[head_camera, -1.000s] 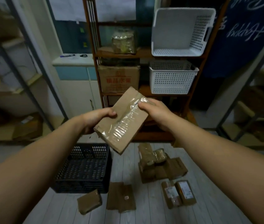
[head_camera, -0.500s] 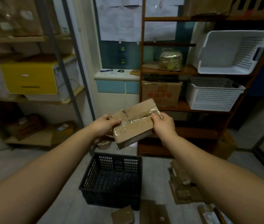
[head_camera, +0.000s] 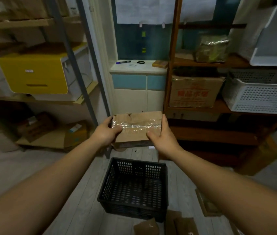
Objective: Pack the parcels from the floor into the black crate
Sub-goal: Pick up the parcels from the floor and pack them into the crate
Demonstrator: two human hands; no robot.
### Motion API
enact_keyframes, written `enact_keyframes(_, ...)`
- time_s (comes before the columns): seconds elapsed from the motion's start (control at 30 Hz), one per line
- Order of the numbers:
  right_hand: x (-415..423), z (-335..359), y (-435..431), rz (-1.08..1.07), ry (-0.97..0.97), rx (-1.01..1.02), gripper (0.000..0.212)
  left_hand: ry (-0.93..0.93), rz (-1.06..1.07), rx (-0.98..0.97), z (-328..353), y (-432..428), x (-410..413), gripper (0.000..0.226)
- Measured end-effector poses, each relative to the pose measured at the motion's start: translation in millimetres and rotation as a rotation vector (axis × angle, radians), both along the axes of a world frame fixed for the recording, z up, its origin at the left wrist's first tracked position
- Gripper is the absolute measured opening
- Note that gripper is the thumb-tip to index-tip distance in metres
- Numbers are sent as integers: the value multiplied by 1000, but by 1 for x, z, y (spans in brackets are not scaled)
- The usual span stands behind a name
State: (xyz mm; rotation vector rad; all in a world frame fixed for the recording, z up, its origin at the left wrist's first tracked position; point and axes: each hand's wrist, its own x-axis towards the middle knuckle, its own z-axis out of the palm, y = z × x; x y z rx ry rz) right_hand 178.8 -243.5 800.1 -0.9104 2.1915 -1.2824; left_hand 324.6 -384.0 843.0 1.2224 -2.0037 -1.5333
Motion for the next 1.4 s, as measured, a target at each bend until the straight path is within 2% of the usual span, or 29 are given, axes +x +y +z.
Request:
enact_keyframes(0.1,-4,-23,-42,40,-8,51,101,-37,16,17,-22,-37,-2,63)
enact_keyframes(0.3,-12,-71,-91,95,-117,102,97,-106,-16,98,-73,-92,-13,64)
enact_keyframes(0.57,-17,-149,-147,-52,-184,168,100,-160,-201,202,-169,-176,-37,72)
enact_keyframes(0.67,-22,-197,-161,-86,-190,208,99,-177,-246,210,-218,-194,-44,56)
enact_keyframes(0.73,-29,-238,-169,-89,-190,254,97,-190,-254,193,-259,-199,-50,47)
enact_keyframes(0.83,-41,-315,-180,-71,-213,317,98,-249,-245,87,-337,-203,-59,48)
enact_keyframes(1.1,-55,-564,-200,-53,-280,348,103,-423,-327,-39,-578,-210,-71,74)
enact_keyframes(1.23,-53,-663,-213,17,-266,396,106,-403,-347,-91,-676,-223,-65,69)
enact_keyframes(1.33,-51,-718,-226,91,-224,477,97,-555,-394,-159,-734,-232,-65,85)
enact_keyframes(1.4,-53,-749,-233,126,-198,512,95,-650,-444,-182,-762,-236,-68,85)
